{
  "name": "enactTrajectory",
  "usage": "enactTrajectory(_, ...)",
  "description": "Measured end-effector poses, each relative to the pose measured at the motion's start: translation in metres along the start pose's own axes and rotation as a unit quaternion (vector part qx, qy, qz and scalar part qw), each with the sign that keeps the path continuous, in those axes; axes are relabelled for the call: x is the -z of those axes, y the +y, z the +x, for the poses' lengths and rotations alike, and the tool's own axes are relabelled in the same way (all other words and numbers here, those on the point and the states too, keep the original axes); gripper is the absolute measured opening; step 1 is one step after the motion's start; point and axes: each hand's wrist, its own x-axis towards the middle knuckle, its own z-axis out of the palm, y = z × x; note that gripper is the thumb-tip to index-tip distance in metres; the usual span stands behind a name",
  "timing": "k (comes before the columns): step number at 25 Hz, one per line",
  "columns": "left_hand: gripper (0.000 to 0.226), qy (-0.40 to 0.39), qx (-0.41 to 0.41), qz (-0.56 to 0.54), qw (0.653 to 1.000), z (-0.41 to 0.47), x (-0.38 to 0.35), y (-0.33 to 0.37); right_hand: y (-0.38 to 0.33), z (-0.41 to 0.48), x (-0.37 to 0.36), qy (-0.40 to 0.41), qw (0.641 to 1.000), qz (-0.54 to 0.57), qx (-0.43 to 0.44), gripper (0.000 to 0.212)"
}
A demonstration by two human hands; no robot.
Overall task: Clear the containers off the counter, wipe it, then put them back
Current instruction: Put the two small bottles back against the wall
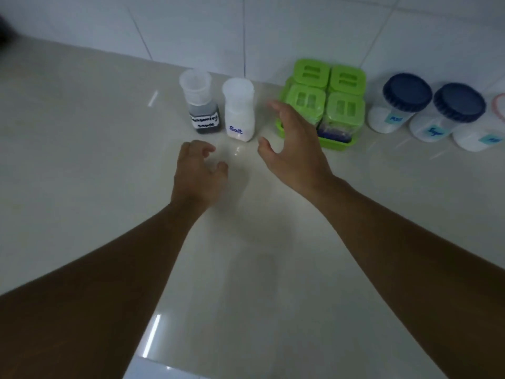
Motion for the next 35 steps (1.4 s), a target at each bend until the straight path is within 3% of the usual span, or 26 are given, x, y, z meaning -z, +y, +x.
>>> enactTrajectory(3,0.057,0.045,0.059,-0.083,0.994,0.031,0.016,-0.003,-0.013,0.027,-0.018,-0.038,0.996,0.020,-0.076,0.080)
enactTrajectory(7,0.084,0.004,0.042,-0.135,0.990,0.065,0.025,0.004,-0.022,0.049,-0.035,-0.042,0.987,0.039,-0.148,0.077)
enactTrajectory(12,0.068,-0.019,-0.027,-0.163,0.986,0.082,0.023,0.016,-0.025,0.064,-0.049,0.022,0.980,0.091,-0.173,0.053)
enactTrajectory(16,0.057,0.016,-0.011,-0.150,0.989,0.087,0.019,0.021,-0.024,0.061,-0.037,0.026,0.983,0.104,-0.151,0.050)
enactTrajectory(20,0.056,-0.004,-0.060,-0.116,0.991,0.078,0.016,0.027,-0.016,0.039,-0.019,0.037,0.979,0.135,-0.151,0.044)
enactTrajectory(26,0.047,-0.072,-0.132,-0.134,0.980,0.026,-0.019,0.052,0.009,-0.009,0.042,0.112,0.960,0.180,-0.184,0.044)
enactTrajectory(35,0.041,-0.159,-0.208,-0.142,0.955,-0.045,-0.108,0.157,0.088,-0.094,0.165,0.200,0.934,0.164,-0.247,0.047)
